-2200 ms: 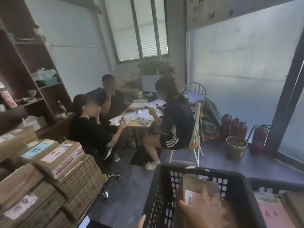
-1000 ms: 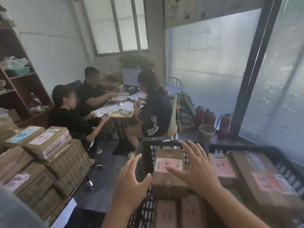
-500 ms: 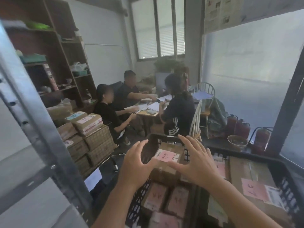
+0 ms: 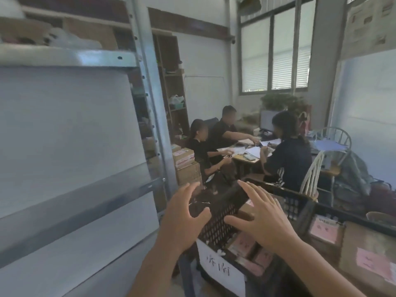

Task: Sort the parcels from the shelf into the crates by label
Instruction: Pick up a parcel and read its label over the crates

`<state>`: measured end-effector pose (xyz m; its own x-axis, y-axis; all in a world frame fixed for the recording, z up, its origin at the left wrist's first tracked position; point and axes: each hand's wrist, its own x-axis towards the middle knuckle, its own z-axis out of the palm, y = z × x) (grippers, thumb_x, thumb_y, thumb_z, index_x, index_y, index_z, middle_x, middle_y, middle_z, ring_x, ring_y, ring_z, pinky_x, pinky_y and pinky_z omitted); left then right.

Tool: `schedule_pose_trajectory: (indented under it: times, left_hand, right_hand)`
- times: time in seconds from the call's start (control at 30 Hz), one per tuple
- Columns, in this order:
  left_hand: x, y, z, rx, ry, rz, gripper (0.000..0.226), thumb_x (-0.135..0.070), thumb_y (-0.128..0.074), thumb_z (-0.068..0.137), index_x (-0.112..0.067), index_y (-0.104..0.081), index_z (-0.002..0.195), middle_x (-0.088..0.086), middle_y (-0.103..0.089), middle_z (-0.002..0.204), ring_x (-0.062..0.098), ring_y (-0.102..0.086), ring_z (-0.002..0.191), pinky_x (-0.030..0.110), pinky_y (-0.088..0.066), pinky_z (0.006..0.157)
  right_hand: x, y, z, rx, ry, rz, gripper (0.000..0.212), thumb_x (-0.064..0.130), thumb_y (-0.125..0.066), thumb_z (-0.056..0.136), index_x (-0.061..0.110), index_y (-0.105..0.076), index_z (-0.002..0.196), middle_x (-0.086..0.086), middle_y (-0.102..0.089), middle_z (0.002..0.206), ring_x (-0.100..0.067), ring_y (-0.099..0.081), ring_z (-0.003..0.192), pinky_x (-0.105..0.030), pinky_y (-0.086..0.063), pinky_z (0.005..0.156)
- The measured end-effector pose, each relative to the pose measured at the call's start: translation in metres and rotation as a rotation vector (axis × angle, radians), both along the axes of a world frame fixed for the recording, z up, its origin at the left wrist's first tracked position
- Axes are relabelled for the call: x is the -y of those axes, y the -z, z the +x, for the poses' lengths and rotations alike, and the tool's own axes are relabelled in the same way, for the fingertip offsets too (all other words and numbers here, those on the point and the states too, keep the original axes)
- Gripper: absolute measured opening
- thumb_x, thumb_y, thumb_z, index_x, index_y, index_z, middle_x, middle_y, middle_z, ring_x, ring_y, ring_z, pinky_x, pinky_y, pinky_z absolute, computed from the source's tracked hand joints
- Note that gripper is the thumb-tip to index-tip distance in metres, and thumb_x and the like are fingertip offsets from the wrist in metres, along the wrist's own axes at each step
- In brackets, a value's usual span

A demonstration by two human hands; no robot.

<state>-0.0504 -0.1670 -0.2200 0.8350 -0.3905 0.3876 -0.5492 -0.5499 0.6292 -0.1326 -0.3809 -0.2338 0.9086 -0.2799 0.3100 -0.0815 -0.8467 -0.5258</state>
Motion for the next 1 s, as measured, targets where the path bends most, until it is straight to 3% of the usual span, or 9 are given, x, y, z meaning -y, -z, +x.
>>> schedule_pose_trajectory:
  times: [0.07,0.2,0.4,0.47,0.6,0.73,1.0]
  left_hand:
    - [-0.042,-0.004,-0.016,0.019,-0.06,-0.009,0.068,-0.055,-0.064,0.092,-0.055,-0.03,0.151,-0.026,-0.029,0.163,0.001,-0.03,0.148,0.04,-0.032,0.124]
    - [-0.151,-0.012,-0.059,0.066,-0.161,-0.029,0.072,-0.068,-0.056,0.086,-0.055,-0.03,0.151,-0.03,-0.032,0.16,0.0,-0.032,0.146,0.031,-0.033,0.119]
    - [-0.345,-0.034,-0.141,0.14,-0.416,-0.015,0.069,-0.059,-0.059,0.087,-0.057,-0.03,0.15,-0.033,-0.029,0.159,0.0,-0.031,0.147,0.039,-0.038,0.119]
    - [-0.407,-0.04,-0.172,0.17,-0.511,-0.021,0.067,-0.054,-0.064,0.091,-0.057,-0.031,0.149,-0.033,-0.03,0.158,-0.001,-0.031,0.146,0.034,-0.037,0.116]
    - [-0.514,-0.053,-0.237,0.211,-0.72,-0.008,0.065,-0.049,-0.066,0.092,-0.058,-0.033,0.147,-0.04,-0.03,0.15,-0.007,-0.032,0.141,0.012,-0.033,0.101]
    - [-0.598,-0.061,-0.294,0.222,-0.903,-0.016,0.069,-0.047,-0.068,0.091,-0.061,-0.031,0.148,-0.035,-0.035,0.153,-0.002,-0.038,0.138,0.029,-0.037,0.101]
    - [-0.704,-0.06,-0.317,0.165,-1.096,-0.027,0.066,-0.048,-0.066,0.091,-0.058,-0.034,0.148,-0.028,-0.04,0.151,0.004,-0.037,0.141,0.03,-0.035,0.103]
  right_hand:
    - [-0.041,-0.007,-0.005,0.016,-0.054,0.0,0.109,0.102,-0.043,0.067,0.058,-0.001,0.157,0.024,-0.013,0.17,-0.014,-0.011,0.16,-0.055,-0.015,0.129]
    - [-0.15,-0.019,-0.017,0.048,-0.197,0.019,0.111,0.107,-0.038,0.062,0.058,-0.004,0.156,0.024,-0.015,0.17,-0.014,-0.013,0.159,-0.06,-0.011,0.129]
    - [-0.347,-0.029,-0.047,0.08,-0.49,0.052,0.108,0.099,-0.046,0.07,0.053,-0.009,0.16,0.021,-0.016,0.171,-0.013,-0.013,0.159,-0.057,-0.011,0.13]
    - [-0.408,-0.035,-0.058,0.094,-0.588,0.054,0.108,0.099,-0.045,0.071,0.053,-0.009,0.161,0.019,-0.017,0.171,-0.013,-0.015,0.159,-0.058,-0.015,0.129]
    - [-0.514,-0.049,-0.083,0.128,-0.765,0.102,0.104,0.094,-0.052,0.071,0.055,-0.013,0.159,0.019,-0.025,0.168,-0.013,-0.022,0.156,-0.055,-0.023,0.127]
    - [-0.601,-0.065,-0.103,0.166,-0.925,0.14,0.102,0.088,-0.059,0.074,0.052,-0.019,0.16,0.021,-0.025,0.168,-0.011,-0.021,0.156,-0.05,-0.025,0.127]
    - [-0.728,-0.072,-0.089,0.135,-1.087,0.203,0.101,0.084,-0.059,0.074,0.047,-0.023,0.161,0.02,-0.028,0.167,-0.01,-0.021,0.156,-0.055,-0.023,0.127]
